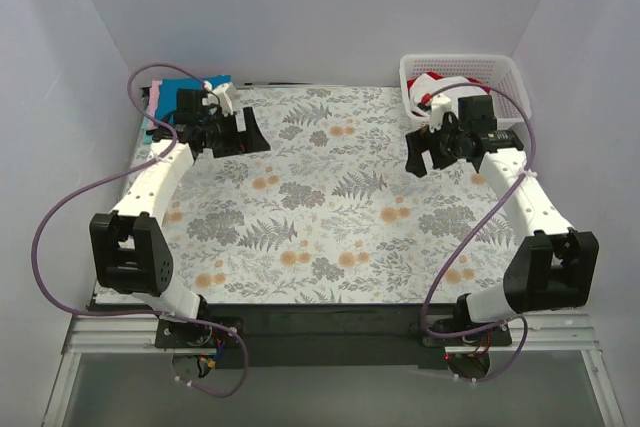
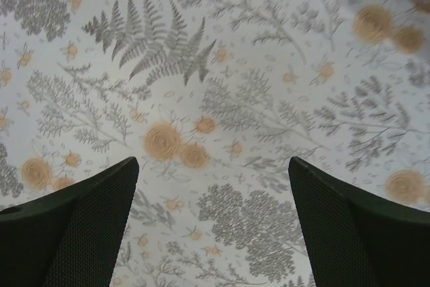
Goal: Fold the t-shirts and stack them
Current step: Grab the tshirt from the pile
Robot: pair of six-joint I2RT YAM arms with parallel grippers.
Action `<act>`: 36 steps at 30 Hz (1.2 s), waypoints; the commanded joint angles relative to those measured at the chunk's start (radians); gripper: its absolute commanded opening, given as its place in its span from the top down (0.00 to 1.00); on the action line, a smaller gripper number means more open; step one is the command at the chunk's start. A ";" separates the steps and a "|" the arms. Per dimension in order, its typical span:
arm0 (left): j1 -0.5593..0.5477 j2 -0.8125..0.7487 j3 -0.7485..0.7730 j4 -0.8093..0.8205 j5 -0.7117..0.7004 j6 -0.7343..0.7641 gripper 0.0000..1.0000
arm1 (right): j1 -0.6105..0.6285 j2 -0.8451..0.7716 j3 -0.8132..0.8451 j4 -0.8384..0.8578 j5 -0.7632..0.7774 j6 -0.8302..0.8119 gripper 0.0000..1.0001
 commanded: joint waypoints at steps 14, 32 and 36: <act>0.281 0.217 0.400 -0.164 0.015 -0.056 0.12 | -0.178 0.688 1.026 0.016 0.117 -0.084 0.02; 0.314 -0.098 -0.054 0.236 0.118 -0.069 0.13 | -0.189 1.009 1.074 0.183 0.218 -0.125 0.08; 0.314 -0.085 -0.037 0.221 0.114 -0.067 0.13 | -0.192 0.993 1.086 0.185 0.240 -0.130 0.51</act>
